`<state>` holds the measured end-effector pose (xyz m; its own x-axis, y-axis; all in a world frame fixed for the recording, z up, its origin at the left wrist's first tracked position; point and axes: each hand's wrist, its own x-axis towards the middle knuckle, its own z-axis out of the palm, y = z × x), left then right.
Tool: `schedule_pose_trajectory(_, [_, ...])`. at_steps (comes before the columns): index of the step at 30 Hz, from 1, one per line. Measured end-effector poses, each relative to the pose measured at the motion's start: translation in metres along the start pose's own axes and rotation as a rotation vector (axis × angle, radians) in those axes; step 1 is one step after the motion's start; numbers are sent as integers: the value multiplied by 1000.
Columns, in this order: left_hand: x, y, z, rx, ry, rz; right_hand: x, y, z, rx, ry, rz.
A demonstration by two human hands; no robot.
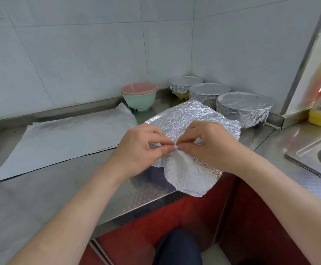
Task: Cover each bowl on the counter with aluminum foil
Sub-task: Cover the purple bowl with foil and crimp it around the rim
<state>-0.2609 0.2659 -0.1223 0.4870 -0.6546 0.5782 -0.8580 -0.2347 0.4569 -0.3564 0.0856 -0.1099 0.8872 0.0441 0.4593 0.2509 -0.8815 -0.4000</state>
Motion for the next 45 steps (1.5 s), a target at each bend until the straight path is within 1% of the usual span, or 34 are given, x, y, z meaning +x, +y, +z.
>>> schedule_pose_trajectory(2, [0, -1, 5, 1, -30, 25, 0, -1, -1, 24, -29, 1])
schedule_pose_trajectory(5, [-1, -6, 6, -16, -21, 66, -1, -2, -2, 30, -62, 2])
schedule_pose_trajectory(8, [-1, -9, 6, 17, -17, 138, -1, -2, 2, -60, -48, -38])
schedule_pose_trajectory(10, [-1, -11, 8, 65, -8, 175, -1, -3, 9, -153, -20, -78])
schedule_pose_trajectory(13, [-2, -13, 14, 169, 15, 235, -3, -2, 22, -314, 73, -159])
schedule_pose_trajectory(15, [-3, -12, 18, 223, 25, 265, -4, -1, 30, -397, 119, -174])
schedule_pose_trajectory(17, [-4, -12, 18, 227, 34, 268, -6, -3, 36, -426, 149, -163])
schedule_pose_trajectory(19, [-5, -12, 15, 203, 26, 251, -6, -7, 39, -410, 160, -139])
schedule_pose_trajectory(22, [-7, -14, 6, 134, 14, 184, -7, -13, 38, -319, 138, -128])
schedule_pose_trajectory(25, [-10, -14, -1, 83, 2, 128, -8, -15, 28, -259, 78, -100])
schedule_pose_trajectory(27, [-9, -12, -1, 64, 12, 93, -7, -13, 16, -179, 9, -39])
schedule_pose_trajectory(28, [-8, -11, 0, 54, 16, 83, -6, -11, 11, -123, 1, -21])
schedule_pose_trajectory(30, [-6, -9, 3, 28, 14, 83, -4, -8, 0, -37, 6, 9])
schedule_pose_trajectory(33, [-5, -10, 7, 2, 4, 103, -3, -5, -6, -29, -64, 36])
schedule_pose_trajectory(35, [-5, -11, 10, 59, 2, 158, -4, -4, -3, -38, -64, 17])
schedule_pose_trajectory(40, [-5, -11, 13, 249, -7, 305, -8, -6, 8, -186, -14, -74])
schedule_pose_trajectory(42, [-6, -12, 13, 287, 5, 335, -9, -10, 15, -290, 20, -109])
schedule_pose_trajectory(45, [-9, -16, 10, 304, 5, 343, -10, -18, 30, -448, 102, -91])
